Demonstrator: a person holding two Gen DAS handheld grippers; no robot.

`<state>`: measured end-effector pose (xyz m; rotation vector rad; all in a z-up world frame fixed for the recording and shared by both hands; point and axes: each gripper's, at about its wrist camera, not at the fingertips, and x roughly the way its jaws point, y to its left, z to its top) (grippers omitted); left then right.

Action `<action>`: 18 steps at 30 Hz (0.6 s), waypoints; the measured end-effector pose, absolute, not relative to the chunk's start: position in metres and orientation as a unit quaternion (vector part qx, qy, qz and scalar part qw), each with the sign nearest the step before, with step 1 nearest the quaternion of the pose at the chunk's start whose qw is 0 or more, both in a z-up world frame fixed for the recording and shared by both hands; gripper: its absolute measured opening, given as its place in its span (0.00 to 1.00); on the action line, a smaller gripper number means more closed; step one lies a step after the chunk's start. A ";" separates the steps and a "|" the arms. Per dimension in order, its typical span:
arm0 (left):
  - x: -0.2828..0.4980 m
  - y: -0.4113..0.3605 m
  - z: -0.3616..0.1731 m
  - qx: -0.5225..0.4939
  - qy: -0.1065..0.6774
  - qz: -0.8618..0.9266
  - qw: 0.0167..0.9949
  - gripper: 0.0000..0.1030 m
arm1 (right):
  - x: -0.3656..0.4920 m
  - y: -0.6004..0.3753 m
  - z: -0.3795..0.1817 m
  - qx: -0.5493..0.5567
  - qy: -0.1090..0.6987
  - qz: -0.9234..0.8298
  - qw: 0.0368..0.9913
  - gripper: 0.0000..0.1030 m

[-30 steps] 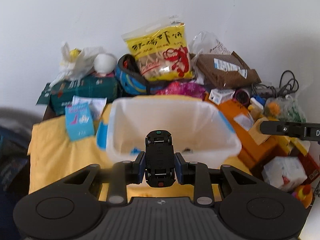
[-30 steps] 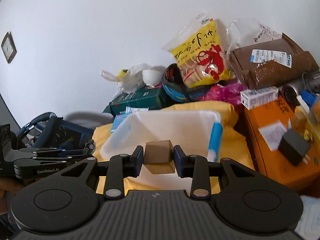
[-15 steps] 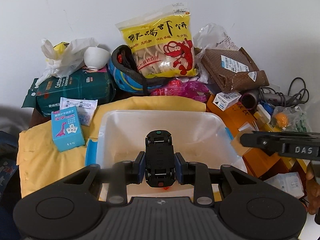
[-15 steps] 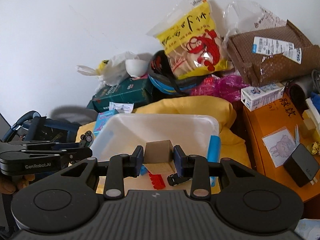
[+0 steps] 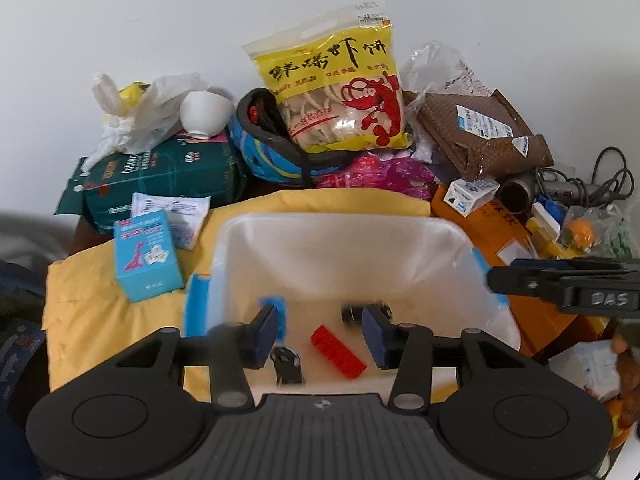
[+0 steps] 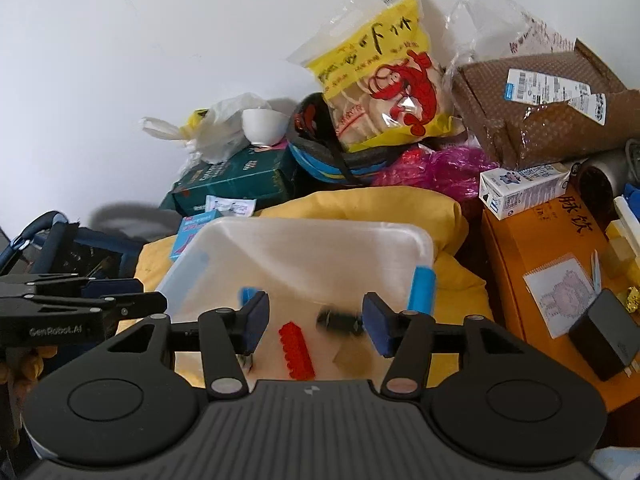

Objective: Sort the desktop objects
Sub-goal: 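Lower the tan block into the bin with the right tool while the left tool drops the black car, then grasp the small yellow brick with the right tool while the left tool grasps another black car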

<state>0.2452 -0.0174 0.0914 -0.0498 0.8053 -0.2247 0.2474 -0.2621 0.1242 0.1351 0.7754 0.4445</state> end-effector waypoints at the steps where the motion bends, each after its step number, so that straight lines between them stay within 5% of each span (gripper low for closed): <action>1: 0.236 -0.014 0.089 -0.022 0.388 -0.110 0.915 0.49 | 0.237 -0.263 0.124 0.061 0.366 0.224 0.901 0.54; 11: 0.093 0.011 -0.002 -0.021 0.408 -0.096 0.908 0.49 | 0.072 -0.239 0.032 -0.053 0.397 0.324 0.857 0.58; 18: 0.063 0.007 -0.056 -0.028 0.455 -0.083 0.886 0.49 | 0.018 -0.209 -0.026 -0.105 0.423 0.360 0.825 0.54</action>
